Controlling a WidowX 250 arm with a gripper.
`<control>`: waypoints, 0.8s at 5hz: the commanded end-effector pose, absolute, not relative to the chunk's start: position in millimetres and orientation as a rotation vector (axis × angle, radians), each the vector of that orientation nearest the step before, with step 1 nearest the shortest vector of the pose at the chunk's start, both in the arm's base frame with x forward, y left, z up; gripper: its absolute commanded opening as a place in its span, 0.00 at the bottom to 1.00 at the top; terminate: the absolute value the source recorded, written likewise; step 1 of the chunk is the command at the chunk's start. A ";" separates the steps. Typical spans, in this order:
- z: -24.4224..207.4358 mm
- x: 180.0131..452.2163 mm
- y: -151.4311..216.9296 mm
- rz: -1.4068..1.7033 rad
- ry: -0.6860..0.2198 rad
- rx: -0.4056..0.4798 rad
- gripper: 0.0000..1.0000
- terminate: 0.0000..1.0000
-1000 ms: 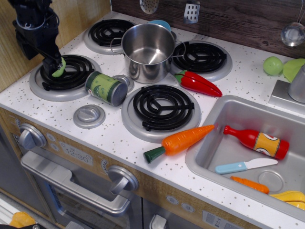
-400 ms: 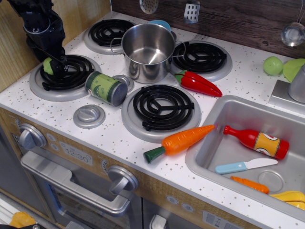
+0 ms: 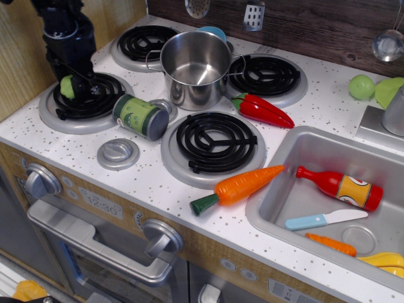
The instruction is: Put broccoli in pot or pan
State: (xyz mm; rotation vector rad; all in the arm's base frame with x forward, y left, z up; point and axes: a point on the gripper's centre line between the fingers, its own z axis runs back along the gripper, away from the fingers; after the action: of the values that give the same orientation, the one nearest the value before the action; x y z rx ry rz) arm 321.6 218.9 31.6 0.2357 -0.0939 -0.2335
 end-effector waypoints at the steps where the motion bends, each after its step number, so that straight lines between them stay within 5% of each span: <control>1: 131.8 341.1 188.9 -0.161 -0.158 0.401 0.00 0.00; 3: 162.7 368.3 104.1 -0.097 -0.256 0.403 0.00 0.00; 4: 139.7 382.1 84.6 -0.103 -0.385 0.383 0.00 0.00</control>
State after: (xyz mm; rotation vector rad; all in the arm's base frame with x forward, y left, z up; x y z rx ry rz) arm 384.4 80.9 109.6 0.3461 -0.3507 -0.1246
